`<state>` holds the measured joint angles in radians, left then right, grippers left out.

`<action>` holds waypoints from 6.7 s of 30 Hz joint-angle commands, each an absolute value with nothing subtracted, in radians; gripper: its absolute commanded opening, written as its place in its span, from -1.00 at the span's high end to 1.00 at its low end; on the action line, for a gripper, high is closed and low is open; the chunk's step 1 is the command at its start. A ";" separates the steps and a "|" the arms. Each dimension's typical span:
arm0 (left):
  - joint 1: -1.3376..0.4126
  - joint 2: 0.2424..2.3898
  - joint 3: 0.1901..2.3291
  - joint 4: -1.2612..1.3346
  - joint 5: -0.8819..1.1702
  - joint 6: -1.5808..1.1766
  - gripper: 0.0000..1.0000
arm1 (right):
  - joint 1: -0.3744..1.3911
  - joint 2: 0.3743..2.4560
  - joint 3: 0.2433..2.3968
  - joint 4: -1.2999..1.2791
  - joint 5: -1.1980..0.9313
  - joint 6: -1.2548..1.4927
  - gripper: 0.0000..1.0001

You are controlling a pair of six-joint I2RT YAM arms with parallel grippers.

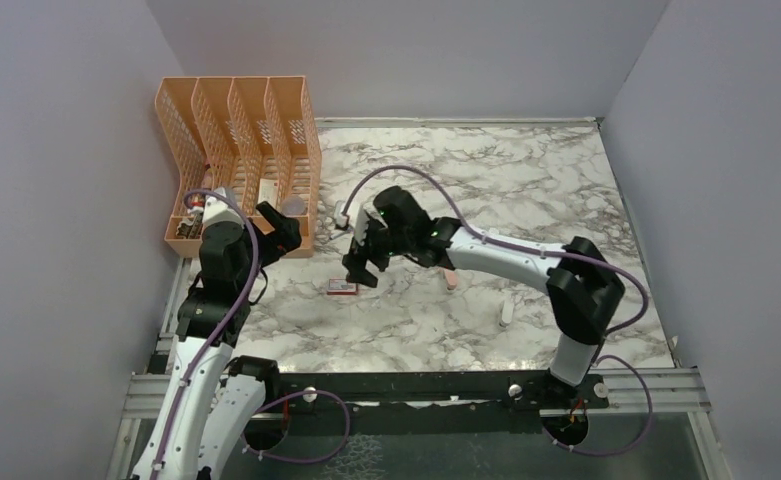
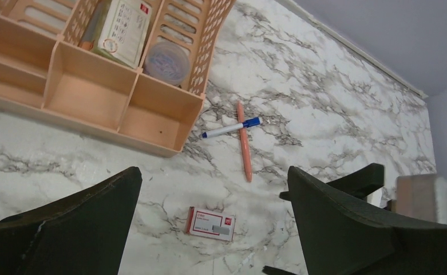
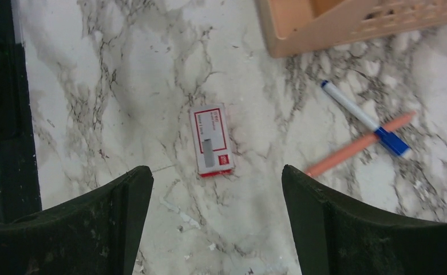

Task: Load the staples into the stapler

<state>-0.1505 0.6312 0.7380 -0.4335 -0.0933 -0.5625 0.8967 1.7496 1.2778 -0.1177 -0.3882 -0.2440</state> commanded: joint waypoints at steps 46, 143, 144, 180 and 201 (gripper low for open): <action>-0.143 0.789 0.707 -0.517 0.067 -0.717 -0.57 | 0.932 1.927 1.217 -0.337 -0.214 -0.536 0.12; -0.388 1.515 0.380 0.514 0.509 -0.851 0.55 | 0.801 1.771 0.967 -0.063 -0.356 -0.535 -0.29; -0.388 1.518 0.382 0.514 0.509 -0.849 0.55 | 0.802 1.774 0.968 -0.063 -0.352 -0.541 -0.25; -0.251 1.410 0.281 0.488 0.518 -0.803 0.94 | 0.802 1.795 0.983 -0.108 -0.316 -0.587 0.22; -0.160 1.162 0.542 -0.233 0.207 -0.630 0.24 | 0.799 1.711 0.999 -0.058 -0.177 -0.337 -0.50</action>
